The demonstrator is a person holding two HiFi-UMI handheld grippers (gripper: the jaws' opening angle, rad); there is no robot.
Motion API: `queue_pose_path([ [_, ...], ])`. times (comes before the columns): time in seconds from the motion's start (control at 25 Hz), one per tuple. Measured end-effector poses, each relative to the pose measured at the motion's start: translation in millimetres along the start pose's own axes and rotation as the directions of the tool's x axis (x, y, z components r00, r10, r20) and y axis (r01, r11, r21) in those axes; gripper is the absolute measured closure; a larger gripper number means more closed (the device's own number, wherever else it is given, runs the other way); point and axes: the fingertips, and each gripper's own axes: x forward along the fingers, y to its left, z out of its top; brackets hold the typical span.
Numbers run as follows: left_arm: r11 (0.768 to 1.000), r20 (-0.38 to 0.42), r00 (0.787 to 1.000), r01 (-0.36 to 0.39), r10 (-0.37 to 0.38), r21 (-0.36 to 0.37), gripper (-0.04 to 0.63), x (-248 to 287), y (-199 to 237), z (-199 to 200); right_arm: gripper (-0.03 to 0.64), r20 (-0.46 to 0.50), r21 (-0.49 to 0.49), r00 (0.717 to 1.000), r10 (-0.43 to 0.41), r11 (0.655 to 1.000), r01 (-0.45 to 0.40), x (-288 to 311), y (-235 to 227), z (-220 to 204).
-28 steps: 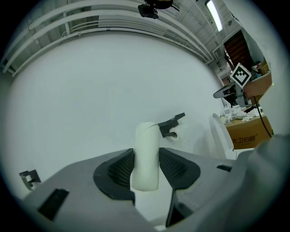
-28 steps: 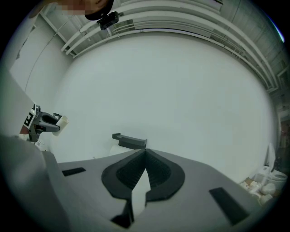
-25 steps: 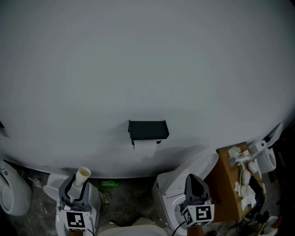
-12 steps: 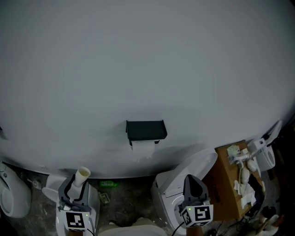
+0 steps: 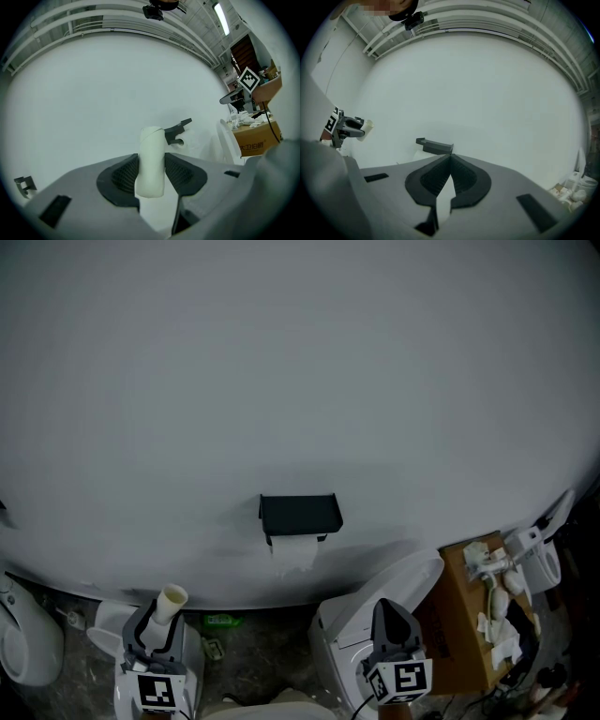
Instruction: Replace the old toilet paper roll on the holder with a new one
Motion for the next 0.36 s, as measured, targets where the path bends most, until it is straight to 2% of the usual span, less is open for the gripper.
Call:
queue_pose_path([
  [0.36,0.999,0.004,1.0,0.019,-0.019,0.046,0.416,3.7,1.0,-3.1,0.618,-0.014,-0.002,1.0,-0.001,1.0,0.001,7.0,9.1,-6.4],
])
